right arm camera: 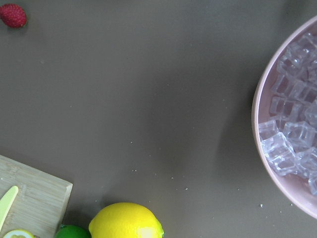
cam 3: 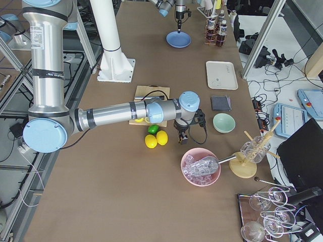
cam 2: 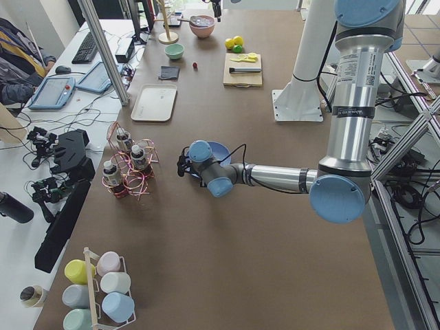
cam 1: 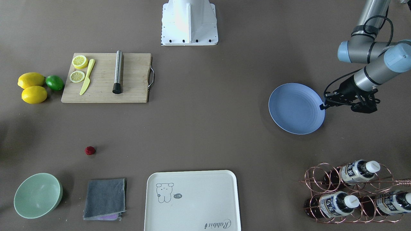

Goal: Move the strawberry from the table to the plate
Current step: 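Grasp the light blue plate rim with the left gripper, drag it toward center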

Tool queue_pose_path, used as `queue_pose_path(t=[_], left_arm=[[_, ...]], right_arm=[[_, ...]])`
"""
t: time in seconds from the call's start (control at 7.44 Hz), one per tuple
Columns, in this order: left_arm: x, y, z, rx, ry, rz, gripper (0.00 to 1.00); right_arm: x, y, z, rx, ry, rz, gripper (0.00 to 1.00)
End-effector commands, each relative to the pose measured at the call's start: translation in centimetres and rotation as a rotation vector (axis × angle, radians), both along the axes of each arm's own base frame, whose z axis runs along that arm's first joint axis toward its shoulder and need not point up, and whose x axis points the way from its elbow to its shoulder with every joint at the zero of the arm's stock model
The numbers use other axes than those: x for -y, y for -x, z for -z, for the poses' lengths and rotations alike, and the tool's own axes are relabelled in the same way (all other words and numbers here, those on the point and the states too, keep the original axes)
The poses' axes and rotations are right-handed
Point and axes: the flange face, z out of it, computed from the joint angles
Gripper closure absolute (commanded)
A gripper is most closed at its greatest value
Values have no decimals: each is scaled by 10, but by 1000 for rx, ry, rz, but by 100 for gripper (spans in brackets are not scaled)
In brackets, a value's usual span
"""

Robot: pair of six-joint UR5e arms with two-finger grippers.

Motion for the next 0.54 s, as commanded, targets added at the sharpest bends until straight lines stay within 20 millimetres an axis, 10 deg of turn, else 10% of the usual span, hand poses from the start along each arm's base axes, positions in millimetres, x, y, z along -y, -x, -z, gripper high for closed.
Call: queue_pose_path(t=[0.0, 0.4], left_arm=[[3, 8, 17, -24, -6, 11, 100], [7, -3, 79, -111, 71, 65, 100]], right_arm=[[0, 1, 3, 2, -6, 2, 0], [27, 45, 55, 18, 34, -46, 1]])
